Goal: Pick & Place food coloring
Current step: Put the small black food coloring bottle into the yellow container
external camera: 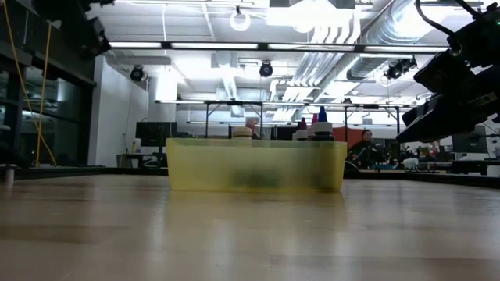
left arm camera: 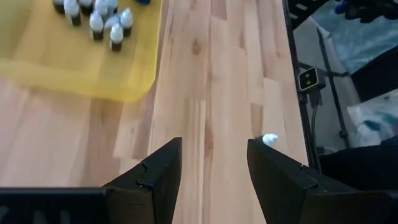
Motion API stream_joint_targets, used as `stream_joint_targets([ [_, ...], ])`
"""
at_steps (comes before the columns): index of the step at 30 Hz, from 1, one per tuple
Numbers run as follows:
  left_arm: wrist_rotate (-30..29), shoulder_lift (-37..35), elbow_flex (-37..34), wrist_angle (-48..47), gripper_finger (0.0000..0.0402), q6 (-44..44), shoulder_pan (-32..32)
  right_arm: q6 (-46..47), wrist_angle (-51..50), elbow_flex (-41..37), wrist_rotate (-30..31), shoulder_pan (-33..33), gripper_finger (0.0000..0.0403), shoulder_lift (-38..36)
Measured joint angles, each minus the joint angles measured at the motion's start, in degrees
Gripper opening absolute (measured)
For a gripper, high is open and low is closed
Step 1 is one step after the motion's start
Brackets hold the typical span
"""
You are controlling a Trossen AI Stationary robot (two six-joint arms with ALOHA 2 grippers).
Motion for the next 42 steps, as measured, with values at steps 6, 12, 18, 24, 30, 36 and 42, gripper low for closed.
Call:
stream_joint_targets([
  [6, 2.0, -4.1, -4.8, 1.0, 0.0177, -5.7, -1.9, 0.0, 0.0, 0.0, 0.0, 0.0, 0.0, 0.0],
  [12, 2.7, -4.3, -8.2, 6.5, 0.0177, -13.8, -7.4, 0.0, 0.0, 0.0, 0.0, 0.0, 0.0, 0.0],
  [18, 2.4, 1.6, -8.8, 13.9, 0.0177, -17.5, -11.9, 0.0, 0.0, 0.0, 0.0, 0.0, 0.0, 0.0],
  [24, 1.9, 11.4, -8.5, 22.6, 0.0177, -30.5, -14.8, 0.0, 0.0, 0.0, 0.0, 0.0, 0.0, 0.0],
  [30, -3.9, 22.9, -0.8, 20.6, 0.0177, -38.2, -17.8, 0.0, 0.0, 0.0, 0.0, 0.0, 0.0, 0.0],
  [36, -10.8, 34.2, 12.4, 7.2, 0.0177, -39.9, -21.2, 0.0, 0.0, 0.0, 0.0, 0.0, 0.0, 0.0],
  [42, -14.8, 43.8, 24.0, -5.7, 0.0177, -44.5, -25.3, 0.0, 0.0, 0.0, 0.0, 0.0, 0.0, 0.0],
])
